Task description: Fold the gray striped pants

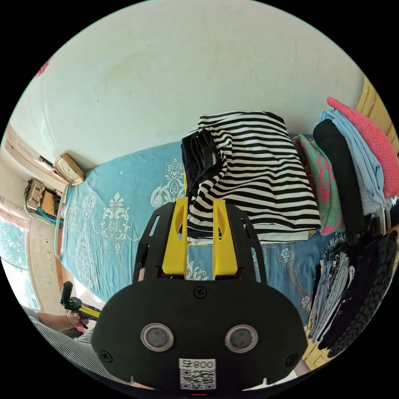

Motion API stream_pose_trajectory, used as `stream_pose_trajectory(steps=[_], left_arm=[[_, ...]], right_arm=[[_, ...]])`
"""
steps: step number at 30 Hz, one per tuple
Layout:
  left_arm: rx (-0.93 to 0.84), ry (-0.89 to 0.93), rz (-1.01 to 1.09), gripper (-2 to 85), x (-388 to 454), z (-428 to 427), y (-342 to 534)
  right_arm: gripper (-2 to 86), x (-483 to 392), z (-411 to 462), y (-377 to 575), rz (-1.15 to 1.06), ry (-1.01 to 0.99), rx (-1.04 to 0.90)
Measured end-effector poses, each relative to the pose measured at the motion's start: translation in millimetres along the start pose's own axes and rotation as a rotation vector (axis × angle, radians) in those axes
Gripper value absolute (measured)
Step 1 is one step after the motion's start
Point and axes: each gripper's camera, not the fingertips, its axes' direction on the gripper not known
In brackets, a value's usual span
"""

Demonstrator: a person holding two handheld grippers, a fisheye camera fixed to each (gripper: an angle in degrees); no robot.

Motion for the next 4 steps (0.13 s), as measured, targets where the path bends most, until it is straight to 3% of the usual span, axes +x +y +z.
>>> stream_pose_trajectory(steps=[4], left_arm=[[0.012,-0.002,0.011,0.3,-11.2,-8.6,-6.4]], right_arm=[[5.2,-1.1,11.6,-1.1,0.029,0.019,0.011]])
